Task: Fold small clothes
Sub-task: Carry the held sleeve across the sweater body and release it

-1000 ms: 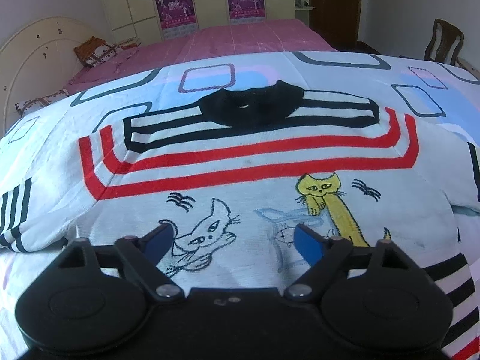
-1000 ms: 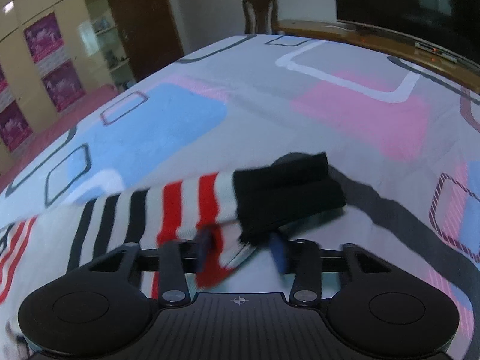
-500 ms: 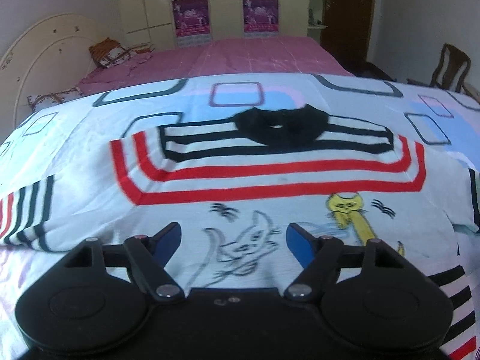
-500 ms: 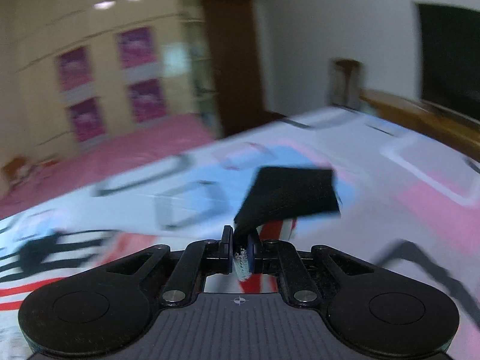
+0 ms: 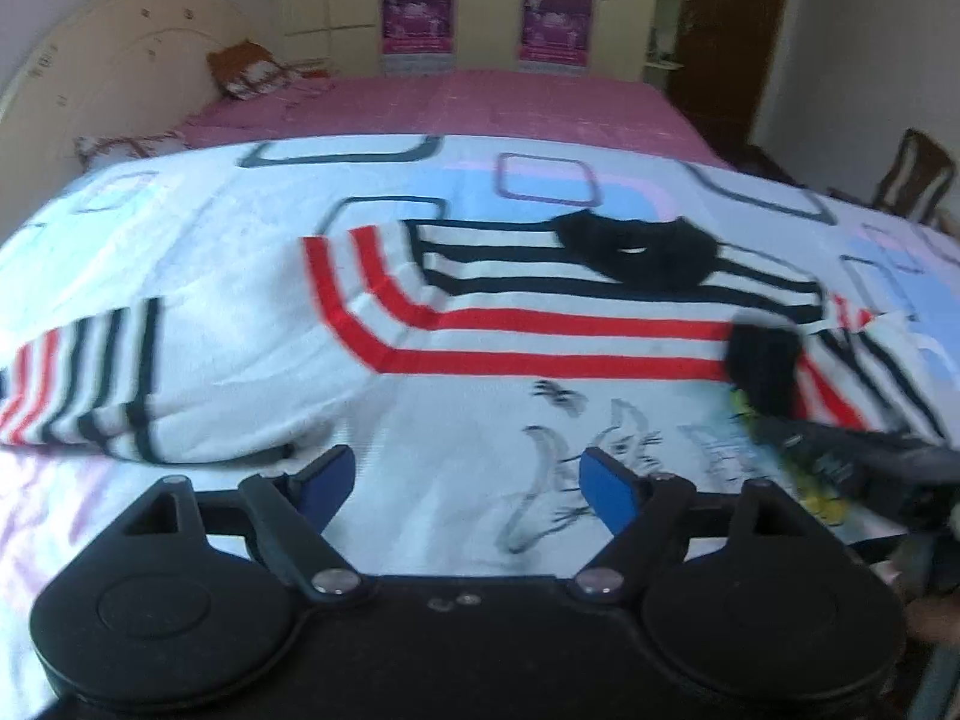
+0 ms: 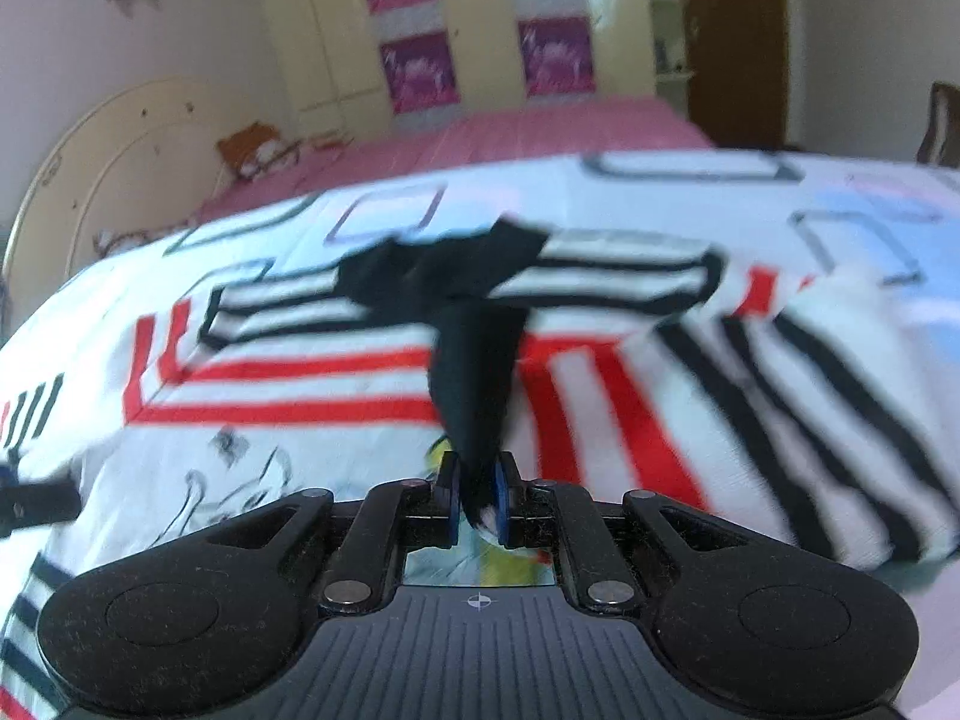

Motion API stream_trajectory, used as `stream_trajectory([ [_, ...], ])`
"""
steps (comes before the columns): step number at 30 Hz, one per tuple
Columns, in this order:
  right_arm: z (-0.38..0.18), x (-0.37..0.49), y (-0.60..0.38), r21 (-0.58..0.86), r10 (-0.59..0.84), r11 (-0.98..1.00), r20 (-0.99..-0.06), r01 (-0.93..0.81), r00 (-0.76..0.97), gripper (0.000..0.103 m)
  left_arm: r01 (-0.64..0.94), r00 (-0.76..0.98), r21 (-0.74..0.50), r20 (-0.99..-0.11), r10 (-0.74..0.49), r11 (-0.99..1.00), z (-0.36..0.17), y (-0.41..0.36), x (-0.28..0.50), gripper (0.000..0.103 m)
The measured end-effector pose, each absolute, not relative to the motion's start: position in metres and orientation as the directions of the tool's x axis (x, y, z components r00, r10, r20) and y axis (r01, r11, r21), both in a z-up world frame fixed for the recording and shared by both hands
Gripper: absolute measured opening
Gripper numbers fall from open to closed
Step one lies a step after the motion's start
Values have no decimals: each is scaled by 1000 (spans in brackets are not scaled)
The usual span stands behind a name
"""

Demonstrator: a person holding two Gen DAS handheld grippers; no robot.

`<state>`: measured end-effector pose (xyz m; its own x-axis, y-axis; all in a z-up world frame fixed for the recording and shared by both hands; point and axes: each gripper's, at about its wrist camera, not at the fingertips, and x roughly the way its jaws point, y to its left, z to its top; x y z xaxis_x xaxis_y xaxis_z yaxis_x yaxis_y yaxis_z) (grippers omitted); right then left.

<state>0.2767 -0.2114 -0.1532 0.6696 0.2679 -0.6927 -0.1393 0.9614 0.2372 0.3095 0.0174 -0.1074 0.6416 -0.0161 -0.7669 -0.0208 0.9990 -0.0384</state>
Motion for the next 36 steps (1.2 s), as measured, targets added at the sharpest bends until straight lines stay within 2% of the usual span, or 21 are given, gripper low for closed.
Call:
stream_trajectory([
  [1,-151,271,-216,247,282,957,-690,-149,667,38,-5,639,-62,-768,-44,998,-108,15,312,85],
  [2,-148,267,-221,259,297,953,-679,-158,671,63,17,639,-94,-765,-83,995,-109,10,315,85],
  [3,-143,265,-225,253,293,954,-667,-162,685,67,38,637,-120,-762,-117,992,-110,5,319,87],
  [6,-129,255,-239,190,245,969,-644,-159,724,66,110,604,-178,-770,-208,978,-119,-19,333,87],
  [8,-123,244,-252,146,192,981,-640,-128,744,66,145,571,-209,-781,-255,967,-130,-37,344,82],
  [10,-123,245,-268,121,138,990,-647,-77,750,67,158,540,-240,-791,-287,958,-140,-50,354,69],
  [11,-123,241,-279,117,115,992,-650,-51,751,67,161,523,-267,-793,-312,950,-146,-56,359,67],
  [13,-125,233,-300,106,68,994,-661,4,747,67,151,508,-300,-793,-335,942,-156,-66,368,51],
  [17,-134,222,-336,86,-12,992,-685,96,728,66,110,535,-310,-782,-319,944,-168,-71,378,37],
  [19,-140,221,-350,78,-39,988,-699,131,714,66,104,548,-328,-769,-329,939,-169,-70,382,16],
  [21,-144,221,-362,83,-50,985,-708,154,704,66,97,557,-333,-763,-329,938,-167,-69,385,7],
  [28,-153,236,-360,118,-6,985,-720,130,694,66,118,680,-410,-631,-374,904,-106,-41,382,6],
  [29,-154,239,-359,122,-2,984,-720,129,694,64,114,700,-400,-617,-359,910,-99,-36,381,6],
  [30,-155,241,-358,126,2,984,-720,128,694,51,102,716,-391,-610,-341,915,-94,-28,381,6],
  [31,-156,244,-357,136,12,983,-725,125,689,45,82,726,-380,-611,-316,921,-92,-18,382,6],
  [34,-157,251,-354,165,34,978,-730,128,683,32,14,729,-327,-644,-234,945,-102,8,383,6],
  [35,-157,252,-351,168,44,979,-731,117,681,21,-10,718,-319,-662,-215,948,-109,15,383,6],
  [36,-157,253,-349,165,47,980,-731,110,681,21,-31,706,-309,-680,-198,950,-118,21,383,6],
])
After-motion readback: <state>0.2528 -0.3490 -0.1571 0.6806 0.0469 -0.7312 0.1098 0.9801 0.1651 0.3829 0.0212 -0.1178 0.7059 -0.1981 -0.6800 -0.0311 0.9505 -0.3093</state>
